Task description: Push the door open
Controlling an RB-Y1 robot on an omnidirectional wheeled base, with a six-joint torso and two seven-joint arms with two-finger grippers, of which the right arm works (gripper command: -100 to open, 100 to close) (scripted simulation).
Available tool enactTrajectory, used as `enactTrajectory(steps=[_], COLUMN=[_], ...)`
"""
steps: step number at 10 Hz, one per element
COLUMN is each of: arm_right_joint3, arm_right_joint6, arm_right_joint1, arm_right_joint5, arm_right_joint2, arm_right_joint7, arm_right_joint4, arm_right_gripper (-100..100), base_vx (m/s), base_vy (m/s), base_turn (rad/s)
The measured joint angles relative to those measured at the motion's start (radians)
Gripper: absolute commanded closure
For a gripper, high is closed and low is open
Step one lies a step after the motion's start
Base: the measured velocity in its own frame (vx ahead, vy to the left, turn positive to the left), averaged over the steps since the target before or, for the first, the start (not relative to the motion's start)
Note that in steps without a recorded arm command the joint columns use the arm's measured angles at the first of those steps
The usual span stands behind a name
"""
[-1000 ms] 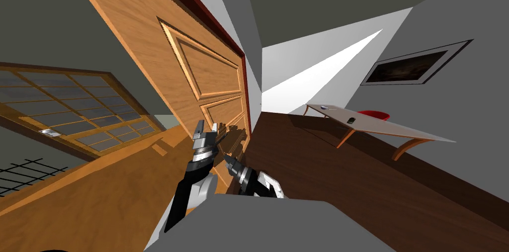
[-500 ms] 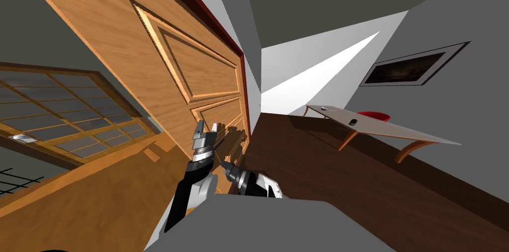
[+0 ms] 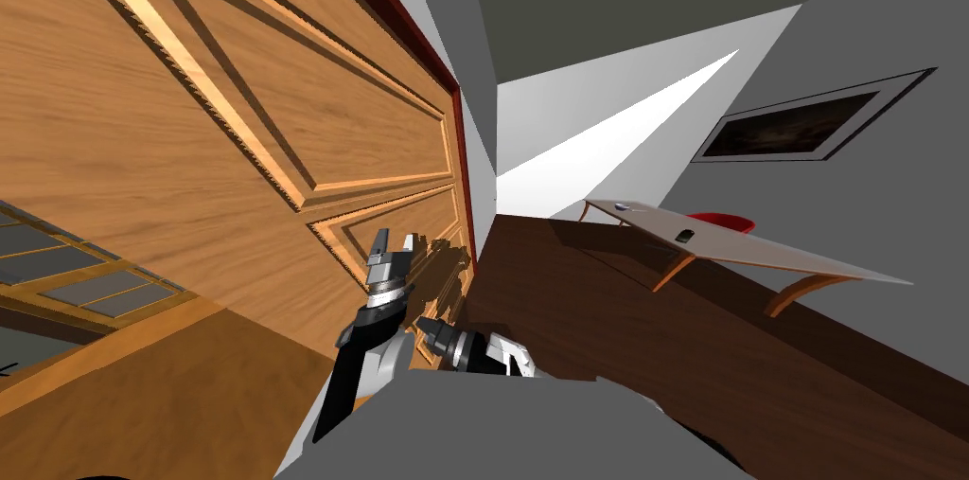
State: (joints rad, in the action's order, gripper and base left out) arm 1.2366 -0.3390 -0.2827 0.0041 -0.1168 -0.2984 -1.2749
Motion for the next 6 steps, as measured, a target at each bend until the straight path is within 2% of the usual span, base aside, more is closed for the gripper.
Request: enactTrajectory(steps=[2,6], arm_right_joint3=[-0.004,-0.014], arm_right_joint6=[0.000,0.005], arm_right_joint1=[0.001,0.005], arm_right_joint5=[0.000,0.000], arm_right_joint2=[0.006,0.023], arm_right_joint7=[0.002,0.006], arm_right_joint4=[0.008,0.025], arm_right_gripper=[-100,-100], base_vx=[0.034,0.044], base_vy=[0.163,0.206], base_turn=[0.021,0.032])
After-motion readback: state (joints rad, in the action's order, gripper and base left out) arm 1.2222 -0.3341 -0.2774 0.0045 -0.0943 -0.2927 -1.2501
